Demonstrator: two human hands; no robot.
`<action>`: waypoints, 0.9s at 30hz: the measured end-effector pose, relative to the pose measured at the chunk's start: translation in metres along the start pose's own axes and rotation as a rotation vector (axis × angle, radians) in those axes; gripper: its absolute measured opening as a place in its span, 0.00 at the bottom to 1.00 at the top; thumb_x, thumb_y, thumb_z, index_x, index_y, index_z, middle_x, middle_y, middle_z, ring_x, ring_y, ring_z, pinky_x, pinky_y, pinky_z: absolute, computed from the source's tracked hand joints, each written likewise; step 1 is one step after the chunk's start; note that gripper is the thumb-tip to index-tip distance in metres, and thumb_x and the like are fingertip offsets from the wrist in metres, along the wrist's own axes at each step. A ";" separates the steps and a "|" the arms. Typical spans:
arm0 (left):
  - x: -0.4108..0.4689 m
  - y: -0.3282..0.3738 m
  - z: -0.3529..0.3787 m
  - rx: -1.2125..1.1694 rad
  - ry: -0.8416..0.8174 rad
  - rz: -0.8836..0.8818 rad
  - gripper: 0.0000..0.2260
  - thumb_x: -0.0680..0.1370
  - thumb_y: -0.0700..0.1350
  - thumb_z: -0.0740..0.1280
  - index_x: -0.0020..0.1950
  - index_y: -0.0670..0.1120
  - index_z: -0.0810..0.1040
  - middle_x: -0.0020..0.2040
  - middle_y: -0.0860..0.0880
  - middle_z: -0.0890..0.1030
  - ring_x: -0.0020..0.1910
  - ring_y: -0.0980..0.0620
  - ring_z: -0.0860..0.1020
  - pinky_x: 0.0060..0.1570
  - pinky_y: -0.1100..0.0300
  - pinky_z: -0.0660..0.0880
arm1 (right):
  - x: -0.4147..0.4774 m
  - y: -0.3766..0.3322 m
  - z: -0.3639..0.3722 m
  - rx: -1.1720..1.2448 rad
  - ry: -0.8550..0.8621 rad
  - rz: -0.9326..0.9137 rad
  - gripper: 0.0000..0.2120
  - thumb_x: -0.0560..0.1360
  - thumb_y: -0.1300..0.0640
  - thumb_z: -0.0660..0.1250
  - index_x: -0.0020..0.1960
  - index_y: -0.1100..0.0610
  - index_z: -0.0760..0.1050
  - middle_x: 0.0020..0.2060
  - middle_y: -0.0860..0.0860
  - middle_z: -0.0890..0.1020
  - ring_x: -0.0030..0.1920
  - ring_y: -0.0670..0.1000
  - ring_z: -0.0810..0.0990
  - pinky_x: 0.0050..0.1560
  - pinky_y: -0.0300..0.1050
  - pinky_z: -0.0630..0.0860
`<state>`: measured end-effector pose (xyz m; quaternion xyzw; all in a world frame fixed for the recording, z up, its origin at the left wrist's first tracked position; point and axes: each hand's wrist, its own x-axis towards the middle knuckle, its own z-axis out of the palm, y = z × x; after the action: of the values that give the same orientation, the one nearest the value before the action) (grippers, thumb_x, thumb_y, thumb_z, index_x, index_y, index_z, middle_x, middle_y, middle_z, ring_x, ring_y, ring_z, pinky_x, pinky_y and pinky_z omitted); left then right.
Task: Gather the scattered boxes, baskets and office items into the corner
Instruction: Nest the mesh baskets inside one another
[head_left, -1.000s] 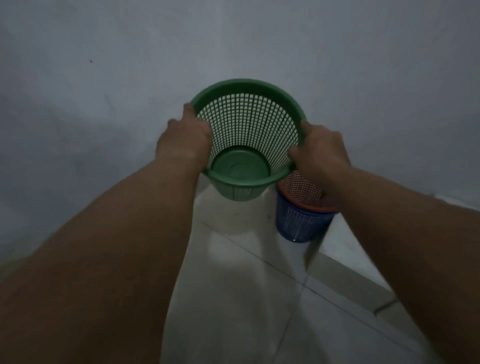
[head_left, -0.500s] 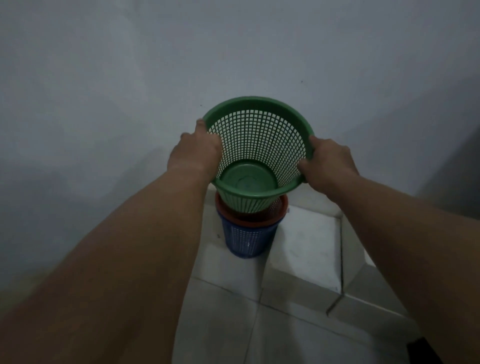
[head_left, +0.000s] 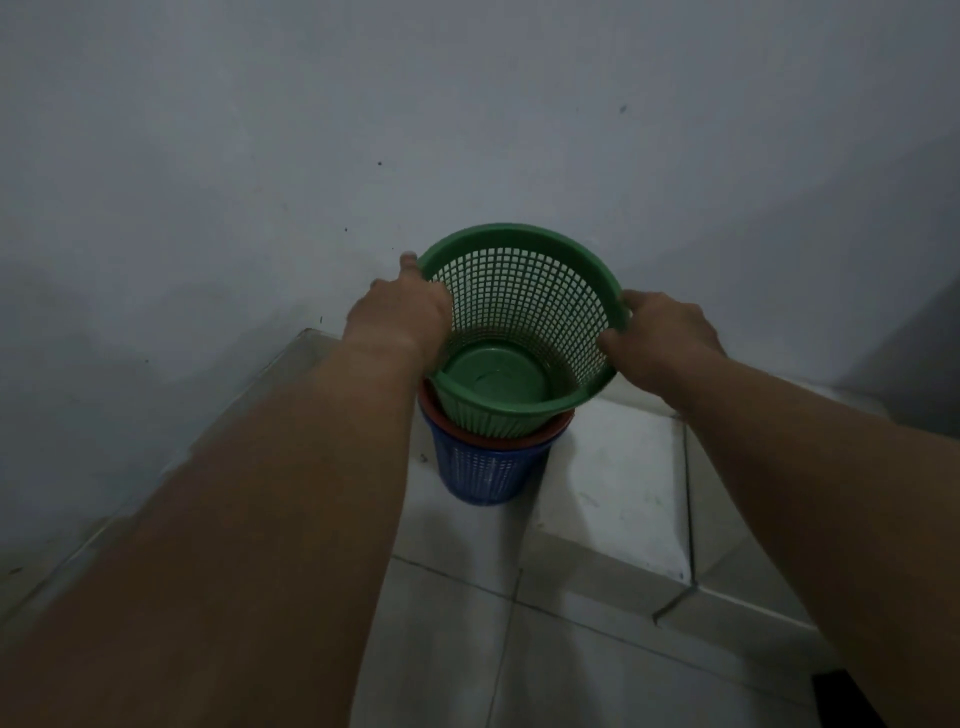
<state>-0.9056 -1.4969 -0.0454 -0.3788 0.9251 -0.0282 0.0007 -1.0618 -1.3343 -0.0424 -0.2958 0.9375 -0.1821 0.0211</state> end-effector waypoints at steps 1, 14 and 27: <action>-0.002 -0.003 0.000 -0.001 -0.016 -0.003 0.20 0.78 0.40 0.66 0.69 0.41 0.69 0.79 0.41 0.49 0.66 0.34 0.68 0.59 0.43 0.72 | -0.001 -0.002 -0.002 -0.020 0.005 0.018 0.21 0.76 0.48 0.65 0.68 0.50 0.71 0.58 0.57 0.79 0.54 0.59 0.77 0.51 0.48 0.72; -0.188 -0.127 0.044 0.066 -0.257 -0.265 0.15 0.79 0.44 0.60 0.65 0.48 0.74 0.64 0.43 0.75 0.61 0.40 0.76 0.58 0.50 0.73 | -0.151 -0.098 0.081 -0.055 -0.447 -0.447 0.12 0.76 0.49 0.65 0.55 0.50 0.81 0.53 0.54 0.83 0.51 0.58 0.80 0.54 0.49 0.78; -0.513 -0.200 0.171 -0.222 -0.573 -1.116 0.19 0.79 0.45 0.58 0.70 0.47 0.60 0.61 0.42 0.72 0.59 0.42 0.73 0.55 0.49 0.73 | -0.418 -0.149 0.213 -0.125 -0.925 -0.896 0.17 0.79 0.54 0.61 0.67 0.52 0.70 0.55 0.57 0.79 0.51 0.58 0.80 0.45 0.47 0.75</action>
<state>-0.3956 -1.2885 -0.2160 -0.7941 0.5490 0.1740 0.1941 -0.6048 -1.2828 -0.2173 -0.7071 0.6260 0.0279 0.3276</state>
